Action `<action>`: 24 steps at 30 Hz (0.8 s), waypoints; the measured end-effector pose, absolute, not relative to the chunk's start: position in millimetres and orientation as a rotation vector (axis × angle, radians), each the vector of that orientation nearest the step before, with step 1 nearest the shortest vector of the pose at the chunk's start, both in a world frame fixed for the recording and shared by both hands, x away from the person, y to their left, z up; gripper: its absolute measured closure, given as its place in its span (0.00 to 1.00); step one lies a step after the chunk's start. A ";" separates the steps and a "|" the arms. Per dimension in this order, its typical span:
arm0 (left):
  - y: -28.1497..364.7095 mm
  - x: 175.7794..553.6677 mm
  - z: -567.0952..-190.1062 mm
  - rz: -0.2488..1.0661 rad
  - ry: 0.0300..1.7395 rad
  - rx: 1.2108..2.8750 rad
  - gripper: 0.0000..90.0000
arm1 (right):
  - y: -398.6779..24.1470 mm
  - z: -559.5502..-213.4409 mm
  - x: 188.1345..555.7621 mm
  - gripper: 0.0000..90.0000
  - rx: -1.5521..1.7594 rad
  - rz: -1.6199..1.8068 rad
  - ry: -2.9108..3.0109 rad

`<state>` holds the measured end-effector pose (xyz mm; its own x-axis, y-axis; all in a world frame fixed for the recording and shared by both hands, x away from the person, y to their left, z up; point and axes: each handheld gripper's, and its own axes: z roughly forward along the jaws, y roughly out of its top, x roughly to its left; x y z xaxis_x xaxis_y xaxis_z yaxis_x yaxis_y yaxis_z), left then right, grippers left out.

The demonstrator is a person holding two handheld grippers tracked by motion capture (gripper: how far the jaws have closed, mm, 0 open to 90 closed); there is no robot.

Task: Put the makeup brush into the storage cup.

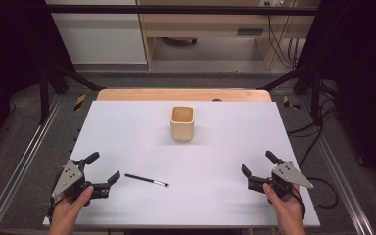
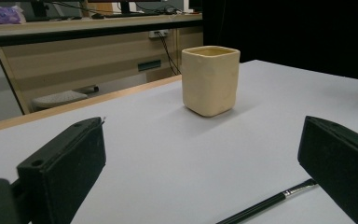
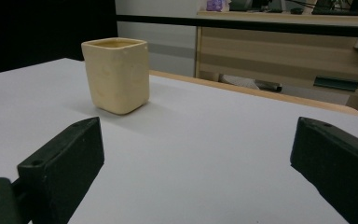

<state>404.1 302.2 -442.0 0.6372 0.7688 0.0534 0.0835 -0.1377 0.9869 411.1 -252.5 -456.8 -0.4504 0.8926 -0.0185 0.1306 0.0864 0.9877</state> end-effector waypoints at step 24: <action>254.0 425.4 -426.2 0.600 0.550 2.002 0.01 | -250.5 -452.9 405.4 0.03 1.001 1.417 1.679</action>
<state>425.4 254.0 -426.2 0.7791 0.5977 0.1892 0.1364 -0.4561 0.8794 405.4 -250.5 -452.9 -0.4471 0.8937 -0.0369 0.1136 0.0977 0.9887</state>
